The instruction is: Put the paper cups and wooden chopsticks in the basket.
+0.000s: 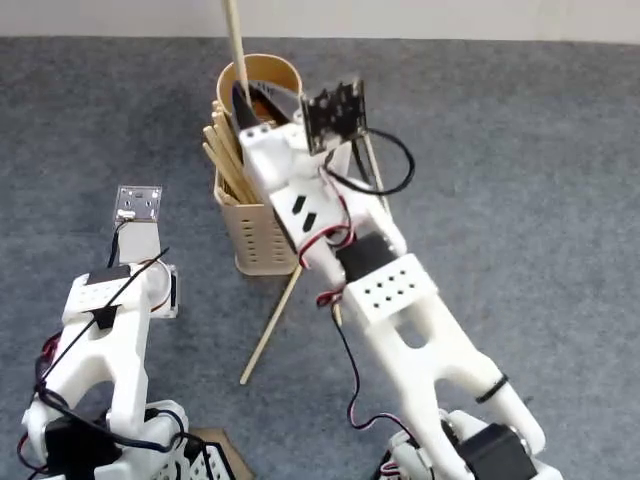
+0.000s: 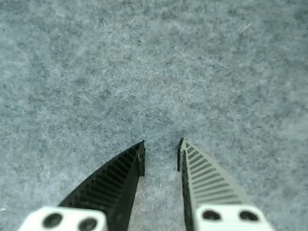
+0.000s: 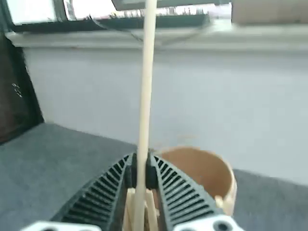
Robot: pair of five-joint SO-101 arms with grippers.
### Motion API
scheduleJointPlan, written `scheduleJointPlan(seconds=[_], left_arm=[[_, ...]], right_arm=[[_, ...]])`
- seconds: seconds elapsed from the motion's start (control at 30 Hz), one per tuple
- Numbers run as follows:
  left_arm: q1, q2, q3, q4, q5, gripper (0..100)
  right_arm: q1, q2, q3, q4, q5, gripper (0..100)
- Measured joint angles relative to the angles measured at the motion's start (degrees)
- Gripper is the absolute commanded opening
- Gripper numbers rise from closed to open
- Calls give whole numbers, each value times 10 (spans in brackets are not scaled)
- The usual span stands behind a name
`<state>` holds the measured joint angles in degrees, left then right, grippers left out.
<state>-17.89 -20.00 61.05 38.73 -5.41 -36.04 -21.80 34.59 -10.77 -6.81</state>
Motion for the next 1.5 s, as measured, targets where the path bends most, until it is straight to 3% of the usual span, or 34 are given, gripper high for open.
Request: scheduleJointPlan(seconds=[0.17,0.33,0.57,0.73,1.07,1.3,1.5], left_arm=[[0,0,0,0,0,154],[0,0,0,0,0,154],[0,0,0,0,0,154],[0,0,0,0,0,154],[0,0,0,0,0,154],[0,0,0,0,0,154],[0,0,0,0,0,154]], right_arm=[[-1,1,105,-55,45,33],[-2,1,125,-75,43,189],[-5,-26,113,-68,66,165],[-5,-144,79,78,94,146],[-15,-332,100,513,96,146],[-49,-296,229,549,92,146],[-63,-214,236,491,-9,146]])
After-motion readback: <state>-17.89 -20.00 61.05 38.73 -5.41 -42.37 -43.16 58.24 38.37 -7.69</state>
